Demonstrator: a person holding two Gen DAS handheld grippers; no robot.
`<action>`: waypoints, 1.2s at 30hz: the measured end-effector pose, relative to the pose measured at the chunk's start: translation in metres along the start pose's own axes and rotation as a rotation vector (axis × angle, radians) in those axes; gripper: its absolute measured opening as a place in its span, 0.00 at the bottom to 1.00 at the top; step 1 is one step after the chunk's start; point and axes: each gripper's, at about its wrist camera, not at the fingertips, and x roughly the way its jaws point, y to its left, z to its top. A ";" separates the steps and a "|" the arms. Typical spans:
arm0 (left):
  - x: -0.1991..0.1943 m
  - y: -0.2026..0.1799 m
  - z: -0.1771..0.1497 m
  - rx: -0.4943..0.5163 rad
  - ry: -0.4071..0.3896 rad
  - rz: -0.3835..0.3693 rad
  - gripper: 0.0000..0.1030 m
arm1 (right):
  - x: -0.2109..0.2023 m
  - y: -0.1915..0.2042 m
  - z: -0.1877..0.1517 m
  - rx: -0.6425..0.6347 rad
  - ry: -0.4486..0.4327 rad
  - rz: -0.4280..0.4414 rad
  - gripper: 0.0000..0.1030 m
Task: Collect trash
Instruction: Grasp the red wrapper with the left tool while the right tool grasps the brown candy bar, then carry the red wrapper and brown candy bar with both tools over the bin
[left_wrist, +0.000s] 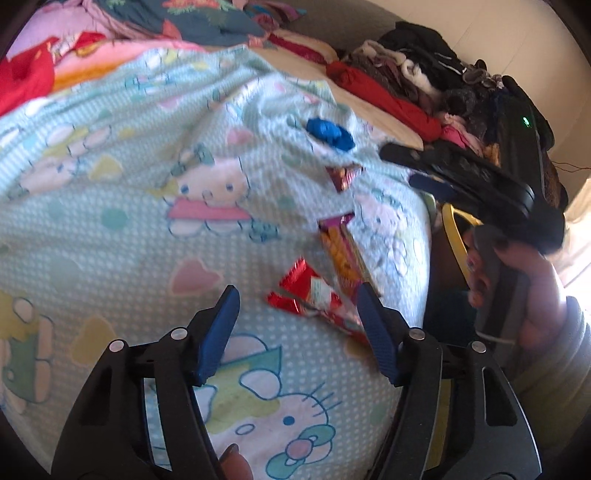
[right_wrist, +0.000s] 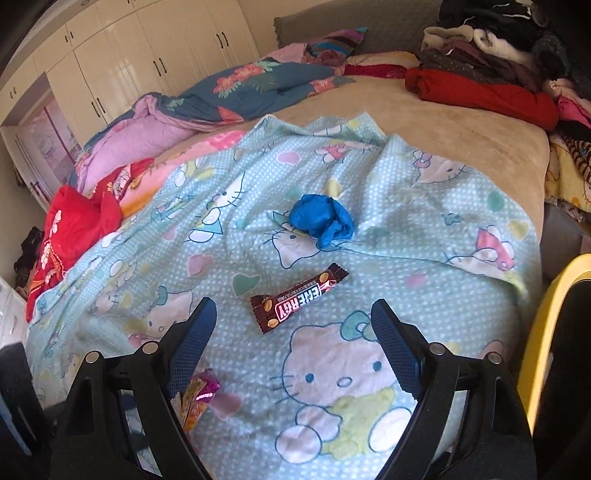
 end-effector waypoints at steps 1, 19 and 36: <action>0.003 0.001 -0.001 -0.010 0.012 -0.010 0.54 | 0.007 0.001 0.001 0.006 0.016 -0.012 0.80; 0.031 -0.005 0.005 -0.013 0.053 0.014 0.21 | 0.057 -0.029 0.006 0.185 0.088 0.053 0.27; -0.010 -0.013 0.044 -0.009 -0.106 0.002 0.08 | -0.037 -0.034 -0.009 0.132 -0.072 0.148 0.13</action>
